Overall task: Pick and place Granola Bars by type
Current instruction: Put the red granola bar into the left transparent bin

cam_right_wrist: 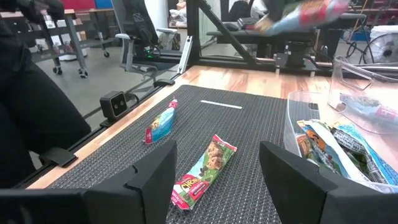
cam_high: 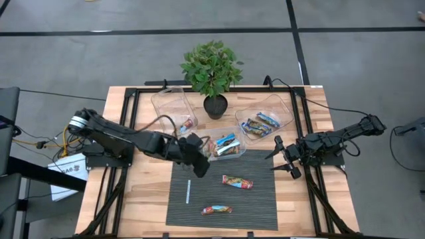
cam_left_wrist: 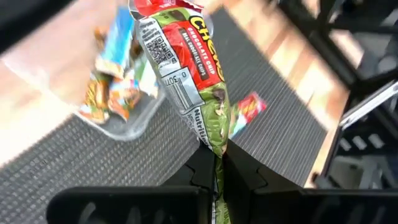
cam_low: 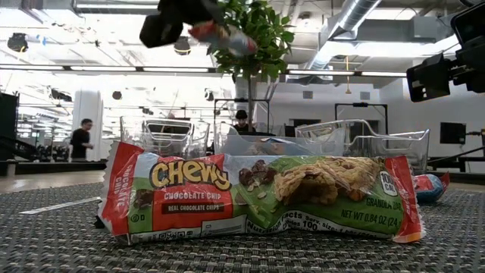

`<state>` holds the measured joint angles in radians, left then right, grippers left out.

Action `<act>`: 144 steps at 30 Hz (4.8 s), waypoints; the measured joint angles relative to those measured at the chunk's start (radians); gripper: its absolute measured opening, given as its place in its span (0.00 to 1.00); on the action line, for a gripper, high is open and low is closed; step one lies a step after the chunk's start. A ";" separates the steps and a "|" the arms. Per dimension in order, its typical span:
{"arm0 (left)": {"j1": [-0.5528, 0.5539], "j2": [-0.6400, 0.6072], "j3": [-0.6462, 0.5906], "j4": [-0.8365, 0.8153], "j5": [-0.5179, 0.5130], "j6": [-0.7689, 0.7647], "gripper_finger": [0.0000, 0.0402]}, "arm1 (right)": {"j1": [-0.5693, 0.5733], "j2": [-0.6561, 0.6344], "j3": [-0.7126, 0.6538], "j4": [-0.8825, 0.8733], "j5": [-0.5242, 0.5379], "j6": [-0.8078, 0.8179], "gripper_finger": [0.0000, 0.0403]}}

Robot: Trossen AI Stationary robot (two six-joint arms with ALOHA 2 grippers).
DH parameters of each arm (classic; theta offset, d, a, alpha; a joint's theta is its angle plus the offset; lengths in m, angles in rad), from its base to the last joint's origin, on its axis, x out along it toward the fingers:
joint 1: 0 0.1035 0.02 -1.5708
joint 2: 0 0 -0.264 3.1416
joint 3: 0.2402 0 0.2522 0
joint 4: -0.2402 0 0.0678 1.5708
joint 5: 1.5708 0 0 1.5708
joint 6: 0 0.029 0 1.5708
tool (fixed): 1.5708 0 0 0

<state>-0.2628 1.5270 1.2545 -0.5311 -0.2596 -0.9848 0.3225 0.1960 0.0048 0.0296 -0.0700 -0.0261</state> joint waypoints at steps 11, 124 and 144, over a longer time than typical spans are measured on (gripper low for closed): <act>0.038 -0.173 0.000 -0.083 -0.065 0.037 0.02 | 0.000 0.000 0.000 0.000 0.000 0.000 0.55; 0.724 -0.143 -0.421 -0.102 0.264 0.936 0.10 | 0.000 0.000 0.000 0.000 0.000 0.000 0.55; 0.703 -0.203 -0.421 -0.061 0.255 0.937 0.25 | 0.000 0.000 0.000 0.000 0.000 0.000 0.55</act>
<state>0.4400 1.3236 0.8337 -0.5922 -0.0044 -0.0479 0.3225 0.1960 0.0049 0.0296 -0.0700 -0.0261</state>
